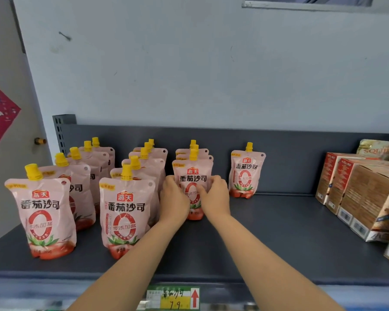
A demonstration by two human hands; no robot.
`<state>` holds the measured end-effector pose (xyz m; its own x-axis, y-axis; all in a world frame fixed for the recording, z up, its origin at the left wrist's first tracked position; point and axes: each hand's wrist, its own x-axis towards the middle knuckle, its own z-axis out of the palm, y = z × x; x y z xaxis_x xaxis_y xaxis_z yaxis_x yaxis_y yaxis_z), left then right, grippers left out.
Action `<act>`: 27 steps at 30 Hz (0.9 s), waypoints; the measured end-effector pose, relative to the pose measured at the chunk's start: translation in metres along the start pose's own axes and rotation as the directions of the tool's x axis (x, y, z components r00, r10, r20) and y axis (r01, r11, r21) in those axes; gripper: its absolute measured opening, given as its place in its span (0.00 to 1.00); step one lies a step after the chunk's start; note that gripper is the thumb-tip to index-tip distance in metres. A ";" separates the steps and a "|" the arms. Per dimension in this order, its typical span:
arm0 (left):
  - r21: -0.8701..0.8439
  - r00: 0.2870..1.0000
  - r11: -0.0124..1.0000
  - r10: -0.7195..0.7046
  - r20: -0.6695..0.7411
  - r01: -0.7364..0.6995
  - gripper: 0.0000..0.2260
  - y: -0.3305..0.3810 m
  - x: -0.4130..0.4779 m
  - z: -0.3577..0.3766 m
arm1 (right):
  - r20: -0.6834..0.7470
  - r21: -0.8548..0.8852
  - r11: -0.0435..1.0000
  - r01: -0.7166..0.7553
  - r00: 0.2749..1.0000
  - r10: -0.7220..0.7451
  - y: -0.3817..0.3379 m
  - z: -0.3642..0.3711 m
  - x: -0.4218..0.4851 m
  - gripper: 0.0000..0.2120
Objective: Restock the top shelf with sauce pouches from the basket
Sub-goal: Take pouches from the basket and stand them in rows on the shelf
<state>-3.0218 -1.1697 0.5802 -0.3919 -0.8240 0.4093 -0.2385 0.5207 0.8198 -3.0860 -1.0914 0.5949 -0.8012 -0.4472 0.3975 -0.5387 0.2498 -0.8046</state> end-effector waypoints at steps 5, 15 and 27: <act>0.177 0.986 0.981 0.051 0.162 -0.080 0.37 0.002 -0.014 0.001 | 0.002 0.036 0.999 -0.002 1.000 0.002 0.001 0.000 -0.002 0.13; 0.322 0.967 0.935 0.065 0.245 -0.145 0.52 -0.002 -0.019 0.000 | 0.033 0.032 0.999 0.021 0.999 -0.022 0.007 0.009 -0.003 0.30; 0.305 0.964 0.941 0.068 0.257 -0.148 0.52 -0.002 -0.015 -0.006 | 0.077 -0.010 0.999 0.042 0.996 -0.041 0.010 0.006 -0.010 0.36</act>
<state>-3.0100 -1.1600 0.5748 -0.6225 -0.7012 0.3475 -0.4372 0.6799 0.5887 -3.0814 -1.0897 0.5805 -0.7559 -0.5217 0.3956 -0.5746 0.2389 -0.7828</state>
